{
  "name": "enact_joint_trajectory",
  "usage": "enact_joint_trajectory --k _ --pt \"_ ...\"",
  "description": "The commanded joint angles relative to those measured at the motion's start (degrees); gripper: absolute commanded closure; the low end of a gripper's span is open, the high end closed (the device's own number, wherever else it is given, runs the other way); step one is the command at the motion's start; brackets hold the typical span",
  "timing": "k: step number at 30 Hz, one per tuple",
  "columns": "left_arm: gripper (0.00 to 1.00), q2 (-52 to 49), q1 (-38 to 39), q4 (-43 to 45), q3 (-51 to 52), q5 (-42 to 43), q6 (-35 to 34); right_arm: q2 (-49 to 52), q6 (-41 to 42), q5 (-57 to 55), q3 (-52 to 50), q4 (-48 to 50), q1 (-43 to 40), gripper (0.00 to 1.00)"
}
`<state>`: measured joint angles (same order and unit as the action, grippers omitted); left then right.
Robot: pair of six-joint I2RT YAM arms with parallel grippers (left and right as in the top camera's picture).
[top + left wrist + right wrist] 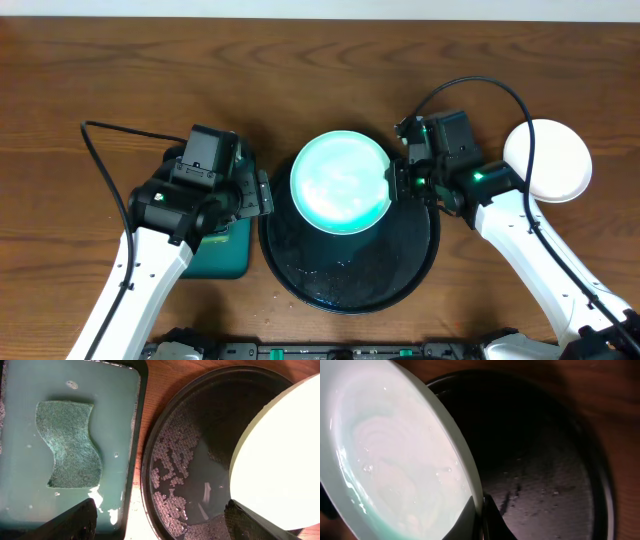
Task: Clean dirty plates on tray and stack at the side
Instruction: 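Lift the plate with the right gripper and tilt it over the black tray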
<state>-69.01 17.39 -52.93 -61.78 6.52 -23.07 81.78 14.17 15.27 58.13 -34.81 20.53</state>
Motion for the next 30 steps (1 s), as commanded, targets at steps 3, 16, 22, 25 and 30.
enact_joint_trajectory --k 3,16,22,25,30 --pt "0.18 -0.8 0.2 -0.3 -0.3 -1.2 0.5 -2.8 -3.3 -6.0 1.1 0.3 1.1 0.99" --pt "0.18 -1.7 0.2 -0.6 -0.3 -1.2 0.5 -6.0 -5.3 -37.2 1.2 -4.9 16.1 0.99" --pt "0.18 -1.7 0.2 -0.6 -0.3 -1.2 0.5 -6.0 -7.5 -49.3 2.3 -6.3 23.2 0.99" --pt "0.18 -1.7 0.2 -0.6 -0.3 -1.2 0.5 -6.0 -8.8 -54.5 4.0 -8.2 26.0 0.99" --pt "0.18 -1.7 0.2 -0.6 -0.3 -1.2 0.5 -6.0 -12.9 -64.9 6.9 -11.3 30.9 0.99"
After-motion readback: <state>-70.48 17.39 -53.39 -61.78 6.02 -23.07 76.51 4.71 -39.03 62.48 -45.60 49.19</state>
